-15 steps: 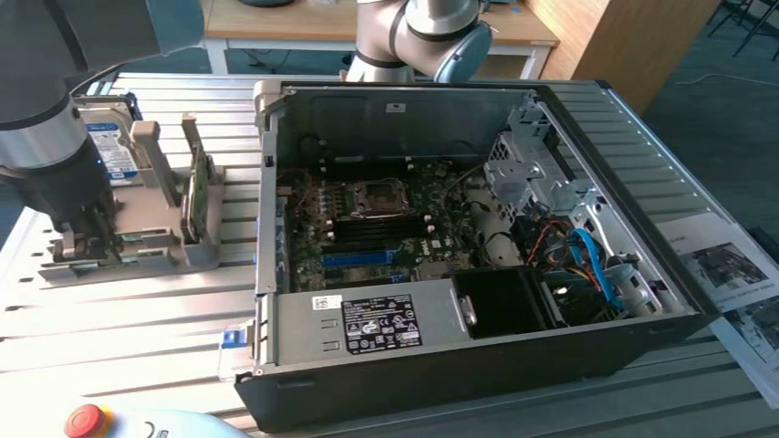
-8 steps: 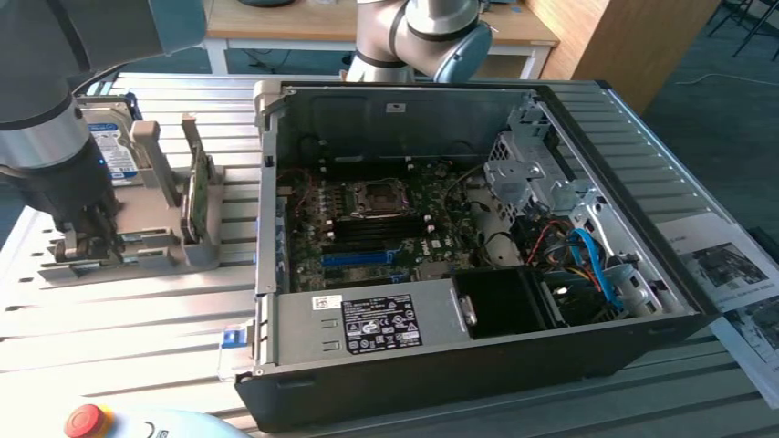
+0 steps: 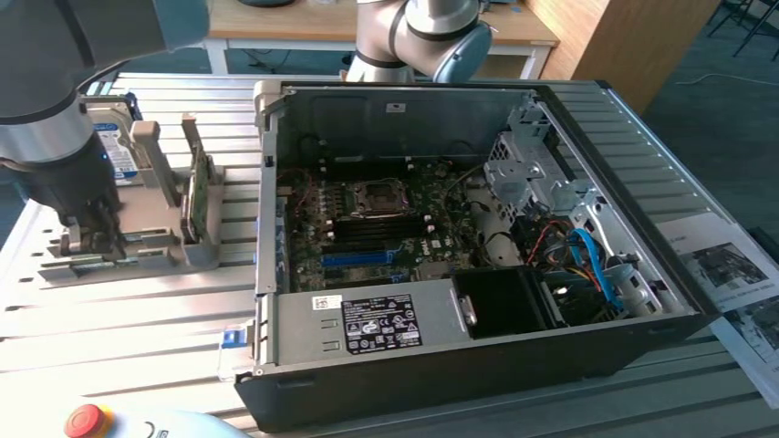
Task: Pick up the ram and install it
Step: 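Pick up the ram and move it above insertion slot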
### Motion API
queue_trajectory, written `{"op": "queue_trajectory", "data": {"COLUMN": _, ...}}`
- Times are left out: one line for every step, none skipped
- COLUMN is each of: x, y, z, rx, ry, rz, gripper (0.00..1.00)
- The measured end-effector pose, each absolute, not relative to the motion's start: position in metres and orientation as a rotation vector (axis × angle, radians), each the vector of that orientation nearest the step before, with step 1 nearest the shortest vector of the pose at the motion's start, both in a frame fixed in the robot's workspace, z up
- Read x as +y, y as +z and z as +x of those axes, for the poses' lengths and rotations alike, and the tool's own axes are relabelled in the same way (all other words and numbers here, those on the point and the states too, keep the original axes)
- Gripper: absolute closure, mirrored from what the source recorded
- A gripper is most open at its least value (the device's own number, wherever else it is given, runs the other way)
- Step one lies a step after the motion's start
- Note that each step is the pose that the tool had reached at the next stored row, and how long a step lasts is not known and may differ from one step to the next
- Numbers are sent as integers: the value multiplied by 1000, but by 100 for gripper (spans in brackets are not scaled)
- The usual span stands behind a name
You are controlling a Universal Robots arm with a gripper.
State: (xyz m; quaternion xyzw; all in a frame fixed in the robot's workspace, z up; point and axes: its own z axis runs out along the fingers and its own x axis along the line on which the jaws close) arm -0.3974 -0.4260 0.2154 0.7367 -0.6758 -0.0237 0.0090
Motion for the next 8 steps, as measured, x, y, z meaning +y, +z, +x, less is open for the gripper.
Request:
{"op": "queue_trajectory", "data": {"x": -425, "y": 215, "z": -397, "rx": -2111, "ry": -74, "rz": 2301, "gripper": 76}}
{"op": "queue_trajectory", "data": {"x": -425, "y": 215, "z": -397, "rx": -2111, "ry": -74, "rz": 2301, "gripper": 76}}
{"op": "queue_trajectory", "data": {"x": -425, "y": 215, "z": -397, "rx": -2111, "ry": -74, "rz": 2301, "gripper": 76}}
{"op": "queue_trajectory", "data": {"x": -425, "y": 215, "z": -397, "rx": -2111, "ry": -74, "rz": 2301, "gripper": 76}}
{"op": "queue_trajectory", "data": {"x": -425, "y": 215, "z": -397, "rx": -2111, "ry": -74, "rz": 2301, "gripper": 76}}
{"op": "queue_trajectory", "data": {"x": -425, "y": 215, "z": -397, "rx": -2111, "ry": -74, "rz": 2301, "gripper": 76}}
{"op": "queue_trajectory", "data": {"x": -425, "y": 215, "z": -397, "rx": -2111, "ry": -74, "rz": 2301, "gripper": 76}}
{"op": "queue_trajectory", "data": {"x": -425, "y": 214, "z": -397, "rx": -2111, "ry": -74, "rz": 2301, "gripper": 76}}
